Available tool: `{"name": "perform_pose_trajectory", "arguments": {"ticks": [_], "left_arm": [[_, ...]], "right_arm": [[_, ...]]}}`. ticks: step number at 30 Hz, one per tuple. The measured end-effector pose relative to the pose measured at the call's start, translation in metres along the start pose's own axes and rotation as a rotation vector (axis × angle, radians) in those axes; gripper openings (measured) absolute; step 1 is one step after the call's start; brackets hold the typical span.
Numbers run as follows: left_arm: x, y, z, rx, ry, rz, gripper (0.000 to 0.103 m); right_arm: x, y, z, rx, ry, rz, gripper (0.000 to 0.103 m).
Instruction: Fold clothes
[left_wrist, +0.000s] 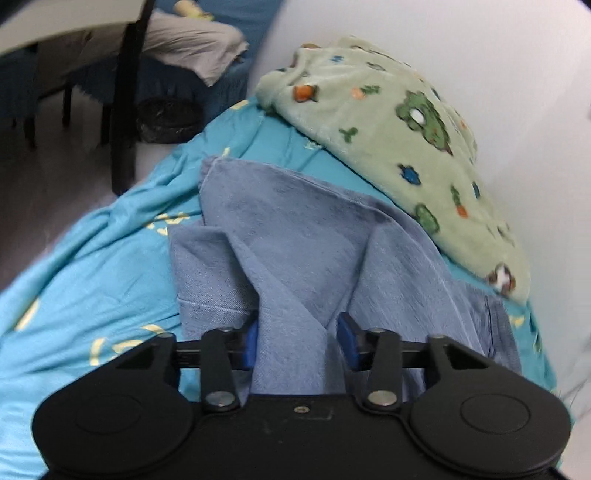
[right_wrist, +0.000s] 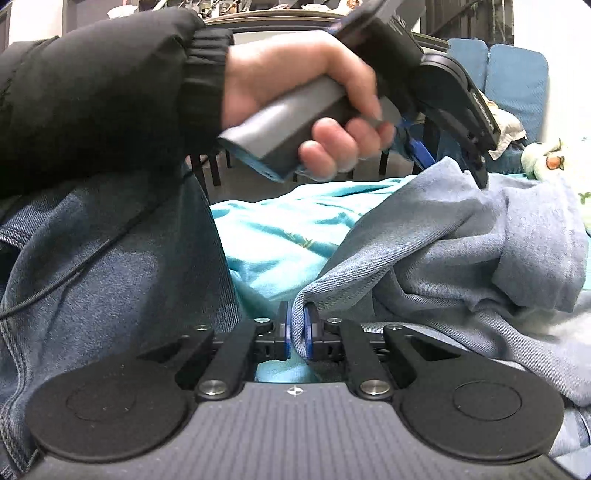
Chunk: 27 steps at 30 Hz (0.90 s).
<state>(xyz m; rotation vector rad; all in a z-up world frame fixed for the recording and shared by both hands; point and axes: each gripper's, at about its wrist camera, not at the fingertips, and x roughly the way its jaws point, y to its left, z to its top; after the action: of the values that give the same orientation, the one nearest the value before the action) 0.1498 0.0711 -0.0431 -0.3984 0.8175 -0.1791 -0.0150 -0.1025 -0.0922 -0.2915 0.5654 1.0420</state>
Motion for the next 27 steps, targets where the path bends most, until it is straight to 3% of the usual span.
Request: {"name": "perform_pose_trajectory", "arguments": {"ticks": [5,8,11,14,16,18,21,22,23,24,27], "left_arm": [[0.013,0.014,0.008,-0.13,0.011,-0.066,0.02],[0.013,0.025,0.011,-0.205,0.006,-0.069,0.02],[0.015,0.039,0.013,-0.298,0.024,-0.095,0.02],[0.021,0.044,0.016,-0.331,0.04,-0.109,0.025],[0.028,0.047,0.019,-0.353,0.064,-0.103,0.033],[0.038,0.049,0.023,-0.369,0.089,-0.103,0.033],[0.046,0.051,0.026,-0.368,0.097,-0.099,0.03],[0.046,0.051,0.026,-0.361,0.094,-0.096,0.024],[0.046,0.052,0.026,-0.354,0.085,-0.1,0.007],[0.045,0.054,0.026,-0.352,0.073,-0.099,0.002],[0.031,0.061,0.026,-0.389,0.001,-0.1,0.002]], "right_arm": [[-0.023,-0.016,0.003,0.115,-0.066,-0.005,0.008],[-0.047,-0.026,0.011,0.202,-0.178,-0.005,0.01],[-0.068,-0.043,0.02,0.301,-0.288,-0.017,0.02],[-0.067,-0.082,0.035,0.416,-0.358,-0.09,0.031],[-0.057,-0.114,0.049,0.486,-0.343,-0.196,0.051],[-0.042,-0.149,0.064,0.546,-0.307,-0.303,0.052],[-0.015,-0.202,0.088,0.595,-0.238,-0.316,0.058],[-0.004,-0.217,0.095,0.607,-0.2,-0.322,0.058],[0.008,-0.232,0.102,0.619,-0.161,-0.328,0.058],[0.022,-0.246,0.109,0.637,-0.111,-0.342,0.058],[0.065,-0.278,0.118,0.696,0.038,-0.345,0.049]]}}
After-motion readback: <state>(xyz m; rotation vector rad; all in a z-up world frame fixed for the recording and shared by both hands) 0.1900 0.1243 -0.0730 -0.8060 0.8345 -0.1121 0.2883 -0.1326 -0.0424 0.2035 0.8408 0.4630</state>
